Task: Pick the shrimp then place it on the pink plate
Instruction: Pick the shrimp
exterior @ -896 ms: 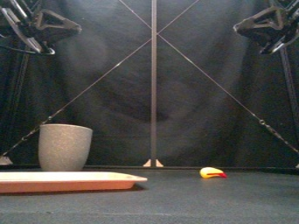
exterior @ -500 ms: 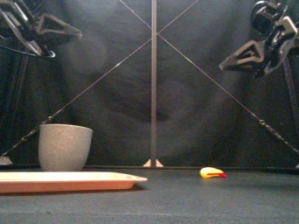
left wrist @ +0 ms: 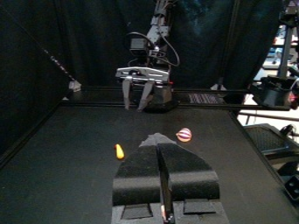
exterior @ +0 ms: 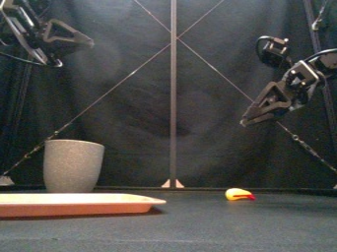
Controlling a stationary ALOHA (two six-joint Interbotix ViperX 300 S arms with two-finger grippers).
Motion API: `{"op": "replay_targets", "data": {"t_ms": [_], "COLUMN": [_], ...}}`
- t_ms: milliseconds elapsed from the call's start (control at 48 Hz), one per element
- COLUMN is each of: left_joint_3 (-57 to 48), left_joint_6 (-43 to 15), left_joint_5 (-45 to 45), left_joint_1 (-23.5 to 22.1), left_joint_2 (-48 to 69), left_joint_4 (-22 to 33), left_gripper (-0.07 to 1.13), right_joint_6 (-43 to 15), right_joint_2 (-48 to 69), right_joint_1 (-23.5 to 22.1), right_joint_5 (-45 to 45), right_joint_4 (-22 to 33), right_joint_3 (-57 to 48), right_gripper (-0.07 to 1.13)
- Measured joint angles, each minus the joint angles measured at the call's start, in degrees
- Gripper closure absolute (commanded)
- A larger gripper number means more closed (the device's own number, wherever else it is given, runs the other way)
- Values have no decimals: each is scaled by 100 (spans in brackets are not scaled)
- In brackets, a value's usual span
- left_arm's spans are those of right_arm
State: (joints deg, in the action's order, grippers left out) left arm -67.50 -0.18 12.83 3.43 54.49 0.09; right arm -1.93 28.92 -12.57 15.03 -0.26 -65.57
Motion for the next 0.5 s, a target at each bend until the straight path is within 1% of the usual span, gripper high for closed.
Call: {"op": "replay_targets", "data": {"t_ms": [83, 208, 354, 500], "left_joint_3": [-9, -26, -53, -105], "left_joint_6": [0, 0, 0, 0], "left_joint_5": [0, 9, 9, 9], "left_joint_1": [9, 9, 9, 9], "left_joint_2": [0, 0, -9, 0], "left_joint_4": [0, 0, 0, 9], "left_gripper": [88, 88, 88, 88], "right_joint_6": [-9, 26, 53, 35], "right_joint_2": [-281, -765, -1371, -1995], "right_joint_1": [-9, -9, -18, -132], "right_joint_5": [70, 70, -149, -448], "right_joint_4": [-105, -105, 105, 360], "right_joint_3": [88, 290, 563, 853], "right_gripper": [12, 12, 12, 12]}}
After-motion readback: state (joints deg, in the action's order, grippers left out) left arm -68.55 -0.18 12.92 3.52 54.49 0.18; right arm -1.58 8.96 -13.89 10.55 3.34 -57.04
